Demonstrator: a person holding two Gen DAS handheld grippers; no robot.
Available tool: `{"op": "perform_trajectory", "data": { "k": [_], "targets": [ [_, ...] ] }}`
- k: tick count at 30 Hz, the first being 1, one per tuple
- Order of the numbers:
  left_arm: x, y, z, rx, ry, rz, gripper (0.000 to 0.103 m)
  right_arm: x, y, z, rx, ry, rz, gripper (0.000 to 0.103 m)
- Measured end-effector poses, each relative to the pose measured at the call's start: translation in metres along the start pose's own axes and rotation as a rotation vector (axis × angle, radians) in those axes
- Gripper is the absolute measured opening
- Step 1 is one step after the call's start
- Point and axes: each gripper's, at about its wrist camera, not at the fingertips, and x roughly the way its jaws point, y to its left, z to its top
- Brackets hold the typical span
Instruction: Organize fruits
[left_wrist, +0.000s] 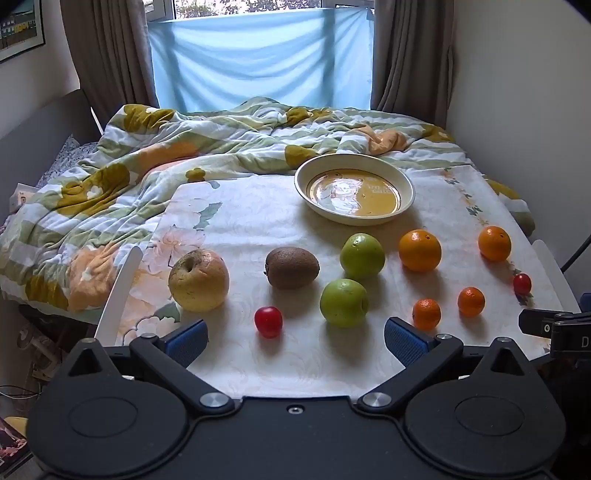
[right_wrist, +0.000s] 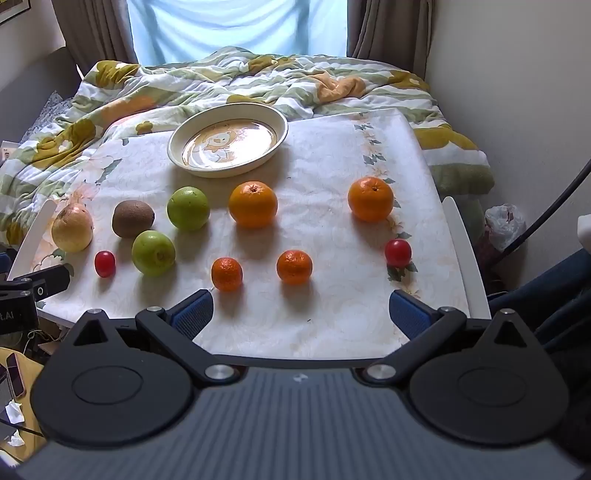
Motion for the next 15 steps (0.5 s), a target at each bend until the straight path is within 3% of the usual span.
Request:
{"op": "perform_trajectory", "data": {
  "k": [15],
  "targets": [
    [-0.0034,0.0021,0.0001,0.004,-0.001,0.0,0.103,0.0011,0.0021,0.0,0.002,0.001,0.0,0.103]
  ]
}}
